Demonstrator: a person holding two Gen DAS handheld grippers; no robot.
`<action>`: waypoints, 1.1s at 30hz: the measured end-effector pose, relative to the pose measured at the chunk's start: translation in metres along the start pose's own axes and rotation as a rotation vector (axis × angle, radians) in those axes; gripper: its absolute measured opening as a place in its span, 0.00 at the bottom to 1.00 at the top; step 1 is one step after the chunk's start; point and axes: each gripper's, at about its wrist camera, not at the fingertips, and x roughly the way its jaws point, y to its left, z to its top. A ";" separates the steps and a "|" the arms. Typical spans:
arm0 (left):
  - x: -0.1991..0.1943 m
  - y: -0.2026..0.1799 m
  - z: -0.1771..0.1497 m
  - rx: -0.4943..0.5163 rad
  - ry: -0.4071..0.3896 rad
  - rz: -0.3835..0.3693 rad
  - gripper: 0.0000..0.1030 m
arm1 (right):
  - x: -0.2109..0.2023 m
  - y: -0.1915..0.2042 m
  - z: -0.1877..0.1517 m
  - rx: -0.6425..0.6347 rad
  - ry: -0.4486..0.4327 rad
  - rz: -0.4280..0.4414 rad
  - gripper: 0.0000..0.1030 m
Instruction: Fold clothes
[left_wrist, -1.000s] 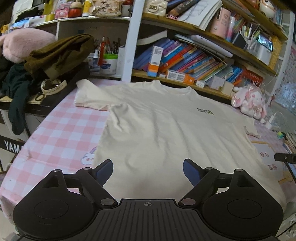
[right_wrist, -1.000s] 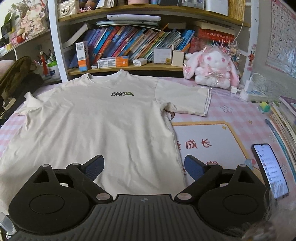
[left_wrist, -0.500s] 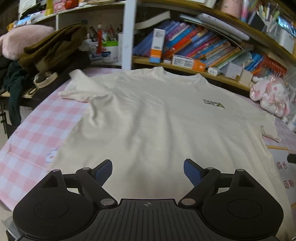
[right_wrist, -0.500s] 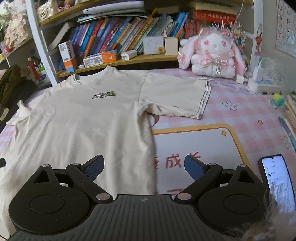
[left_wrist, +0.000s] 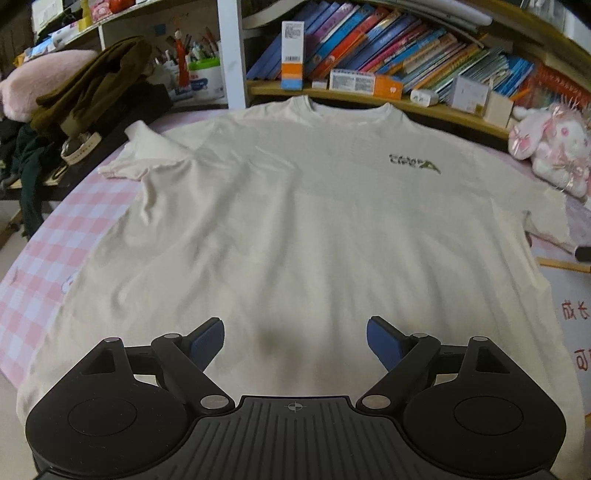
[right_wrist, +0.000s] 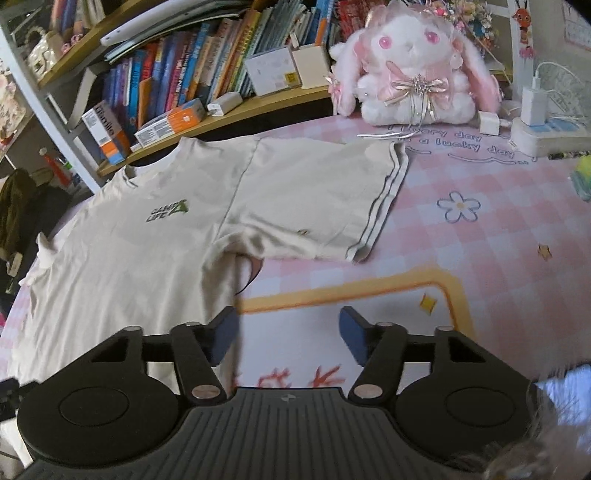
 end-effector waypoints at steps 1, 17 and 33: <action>0.001 -0.001 -0.002 -0.004 0.005 0.010 0.84 | 0.004 -0.004 0.004 0.001 0.001 0.001 0.56; 0.016 -0.011 -0.008 -0.026 0.061 0.098 0.84 | 0.062 -0.066 0.069 0.099 -0.007 -0.044 0.42; 0.022 -0.005 0.000 -0.020 0.087 0.126 0.84 | 0.098 -0.089 0.108 0.049 -0.076 -0.134 0.30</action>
